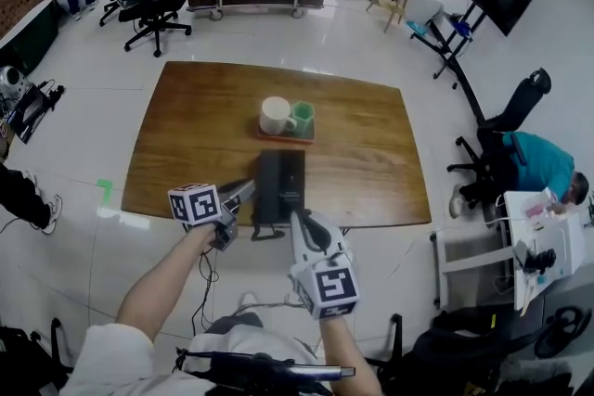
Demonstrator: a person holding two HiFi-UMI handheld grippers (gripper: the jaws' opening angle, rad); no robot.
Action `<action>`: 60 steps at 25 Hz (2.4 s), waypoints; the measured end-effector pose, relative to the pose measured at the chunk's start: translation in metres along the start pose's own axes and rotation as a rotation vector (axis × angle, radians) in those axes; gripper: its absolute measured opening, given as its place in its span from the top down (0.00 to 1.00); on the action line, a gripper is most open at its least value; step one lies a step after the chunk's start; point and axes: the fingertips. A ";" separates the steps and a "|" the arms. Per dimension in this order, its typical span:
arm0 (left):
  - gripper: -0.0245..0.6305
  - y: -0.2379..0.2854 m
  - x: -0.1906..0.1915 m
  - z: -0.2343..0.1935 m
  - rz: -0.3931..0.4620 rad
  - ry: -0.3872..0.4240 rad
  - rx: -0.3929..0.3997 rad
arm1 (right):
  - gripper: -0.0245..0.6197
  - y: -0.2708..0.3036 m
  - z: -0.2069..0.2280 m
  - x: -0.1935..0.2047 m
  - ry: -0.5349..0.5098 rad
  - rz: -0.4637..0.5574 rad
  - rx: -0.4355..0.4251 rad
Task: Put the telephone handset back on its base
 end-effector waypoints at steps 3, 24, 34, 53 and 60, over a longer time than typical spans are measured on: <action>0.93 -0.011 0.003 0.021 0.003 0.071 0.016 | 0.95 -0.009 -0.006 -0.004 0.003 0.020 -0.010; 0.96 -0.100 0.045 0.242 0.164 0.388 0.119 | 0.96 -0.136 -0.045 -0.011 -0.021 0.111 -0.056; 0.96 -0.154 0.084 0.335 0.208 0.544 0.133 | 0.96 -0.219 -0.077 -0.004 -0.024 0.154 -0.089; 0.96 -0.261 0.167 0.461 0.267 0.747 0.000 | 0.96 -0.365 -0.129 0.014 -0.053 0.226 -0.124; 0.96 -0.274 0.186 0.490 0.278 0.793 -0.018 | 0.96 -0.394 -0.134 0.015 -0.064 0.244 -0.127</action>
Point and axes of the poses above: the fingertips, and each gripper's own axes: y forward along the fingers, z to its right, x out of its underside, and after that the axes turned 6 degrees about x, right-handed
